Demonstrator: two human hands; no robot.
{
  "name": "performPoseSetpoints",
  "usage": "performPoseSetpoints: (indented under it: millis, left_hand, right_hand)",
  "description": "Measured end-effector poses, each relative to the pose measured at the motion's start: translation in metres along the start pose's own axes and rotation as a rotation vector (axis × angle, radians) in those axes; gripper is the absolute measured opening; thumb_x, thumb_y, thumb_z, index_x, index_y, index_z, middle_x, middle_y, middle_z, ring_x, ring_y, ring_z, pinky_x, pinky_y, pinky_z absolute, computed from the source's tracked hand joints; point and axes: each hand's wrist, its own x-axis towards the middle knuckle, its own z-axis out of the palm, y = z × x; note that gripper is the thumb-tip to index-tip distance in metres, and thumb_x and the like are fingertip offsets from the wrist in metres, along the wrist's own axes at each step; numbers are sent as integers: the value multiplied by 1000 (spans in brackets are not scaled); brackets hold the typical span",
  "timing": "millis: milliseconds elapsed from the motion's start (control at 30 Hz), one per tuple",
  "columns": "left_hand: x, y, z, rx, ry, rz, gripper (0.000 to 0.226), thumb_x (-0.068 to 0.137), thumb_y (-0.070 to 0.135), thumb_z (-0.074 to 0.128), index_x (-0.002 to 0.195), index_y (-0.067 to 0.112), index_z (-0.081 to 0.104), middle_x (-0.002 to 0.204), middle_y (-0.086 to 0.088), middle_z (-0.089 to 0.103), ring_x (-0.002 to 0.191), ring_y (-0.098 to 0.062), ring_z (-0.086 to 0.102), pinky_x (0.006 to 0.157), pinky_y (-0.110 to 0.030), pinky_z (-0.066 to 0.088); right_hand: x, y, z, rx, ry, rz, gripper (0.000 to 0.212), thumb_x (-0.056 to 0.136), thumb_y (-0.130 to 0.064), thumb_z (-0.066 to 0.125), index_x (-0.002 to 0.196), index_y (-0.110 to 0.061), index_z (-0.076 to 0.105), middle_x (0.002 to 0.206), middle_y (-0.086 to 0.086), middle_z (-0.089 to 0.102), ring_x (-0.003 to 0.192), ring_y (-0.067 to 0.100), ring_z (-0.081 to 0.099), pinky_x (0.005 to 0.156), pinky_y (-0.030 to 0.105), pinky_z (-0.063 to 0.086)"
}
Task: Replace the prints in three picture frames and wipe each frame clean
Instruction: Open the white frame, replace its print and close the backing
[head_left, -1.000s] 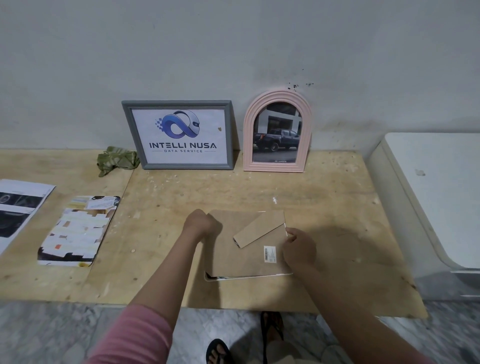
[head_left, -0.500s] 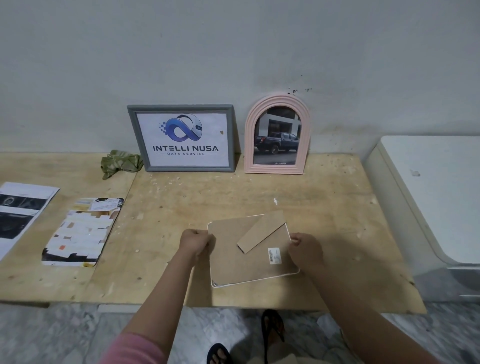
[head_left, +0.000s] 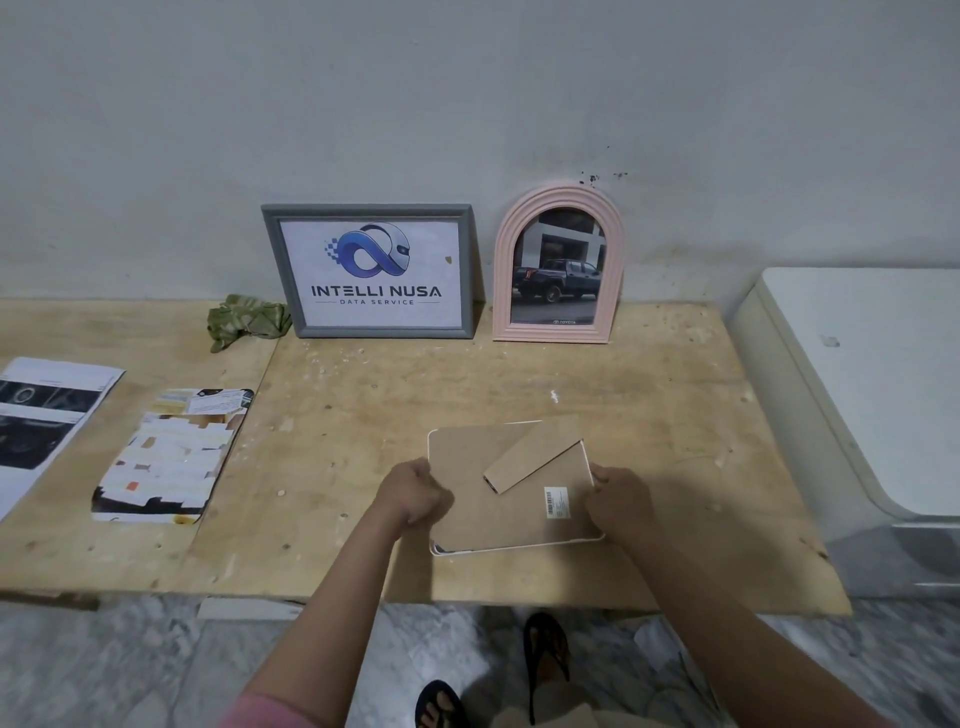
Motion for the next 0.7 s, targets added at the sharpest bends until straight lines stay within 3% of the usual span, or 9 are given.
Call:
performPoseSetpoints:
  millis: [100,233,400,533,700]
  left_hand:
    - [3,-8,7,-53,262,-48,25,72,2,64,54,13,52,74,-11,60,68,-26,57,63,-31,45]
    - [-4,-6,9,16,294,-85,10,80,9,62,71,7,59,93,-14,66,94,-33,63,67,-29,42]
    - [-14,7,7,206,289,-91,28,91,17,52,69,7,37,110,-23,59,104,-37,57,68,-32,36]
    - [-14,15,3,266,257,-74,20,90,18,54,88,2,41,96,-14,51,100,-33,55,68,-32,37]
    - [-11,19,-4,275,153,-112,25,86,20,58,73,5,42,70,-5,43,69,-21,50,57,-28,37]
  right_hand:
    - [0,3,8,74,75,68,27,76,0,55,96,-6,73,103,14,70,96,31,62,81,30,47]
    - [3,10,16,112,112,89,15,79,-5,59,88,-7,71,99,11,69,95,28,61,78,28,43]
    - [6,11,21,114,138,89,12,79,-6,61,84,-6,71,95,11,70,95,29,61,76,27,42]
    - [8,11,23,113,149,95,12,79,-6,61,84,-7,72,94,12,70,95,30,62,77,28,43]
    - [9,10,25,103,166,90,15,78,-4,61,87,-6,73,95,12,71,95,29,62,78,27,43]
